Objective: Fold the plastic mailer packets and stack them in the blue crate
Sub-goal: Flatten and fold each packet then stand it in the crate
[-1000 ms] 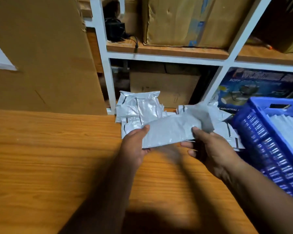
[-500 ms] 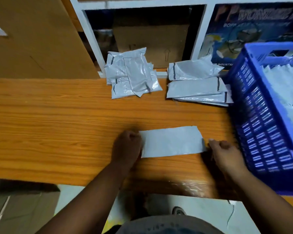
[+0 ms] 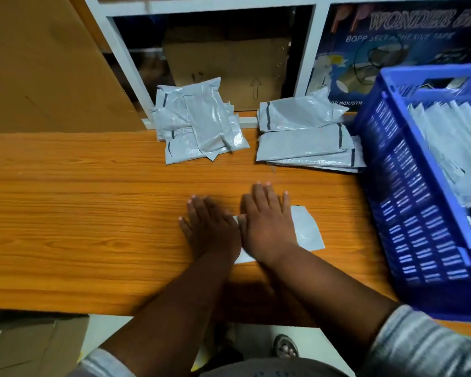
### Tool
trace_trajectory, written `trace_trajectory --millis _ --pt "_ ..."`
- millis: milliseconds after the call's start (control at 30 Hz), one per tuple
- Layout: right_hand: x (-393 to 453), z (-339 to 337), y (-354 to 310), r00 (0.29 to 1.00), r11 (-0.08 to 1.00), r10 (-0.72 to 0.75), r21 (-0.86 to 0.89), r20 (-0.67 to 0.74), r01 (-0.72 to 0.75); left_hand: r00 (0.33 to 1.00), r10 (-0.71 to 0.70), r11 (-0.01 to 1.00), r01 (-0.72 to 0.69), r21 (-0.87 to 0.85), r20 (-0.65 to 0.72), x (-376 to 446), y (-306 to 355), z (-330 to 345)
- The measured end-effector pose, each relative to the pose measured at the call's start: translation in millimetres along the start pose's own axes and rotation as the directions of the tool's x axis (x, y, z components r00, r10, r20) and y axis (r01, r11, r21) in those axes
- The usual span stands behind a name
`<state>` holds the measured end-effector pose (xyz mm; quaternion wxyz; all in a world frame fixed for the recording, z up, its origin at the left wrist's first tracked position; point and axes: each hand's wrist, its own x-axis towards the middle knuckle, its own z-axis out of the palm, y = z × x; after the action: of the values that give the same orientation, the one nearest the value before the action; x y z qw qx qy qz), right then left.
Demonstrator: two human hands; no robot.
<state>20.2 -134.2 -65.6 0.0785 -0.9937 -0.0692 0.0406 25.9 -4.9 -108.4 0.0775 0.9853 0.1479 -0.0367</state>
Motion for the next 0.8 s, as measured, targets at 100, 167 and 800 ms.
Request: trace_trajectory --millis 100,167,800 --pt "2 24 3 0.999 0.999 -0.041 -0.012 0.02 0.042 1.0 -0.012 0.997 0.01 0.073 0.02 4 3 5" --pt "3 30 8 0.999 0.999 -0.049 -0.001 0.01 0.049 1.0 -0.028 0.995 0.028 0.095 0.0 3 6 5" --pt "5 11 38 0.995 0.934 -0.098 0.344 -0.012 0.096 0.96 0.28 0.957 -0.28 0.08 0.011 -23 26 -12"
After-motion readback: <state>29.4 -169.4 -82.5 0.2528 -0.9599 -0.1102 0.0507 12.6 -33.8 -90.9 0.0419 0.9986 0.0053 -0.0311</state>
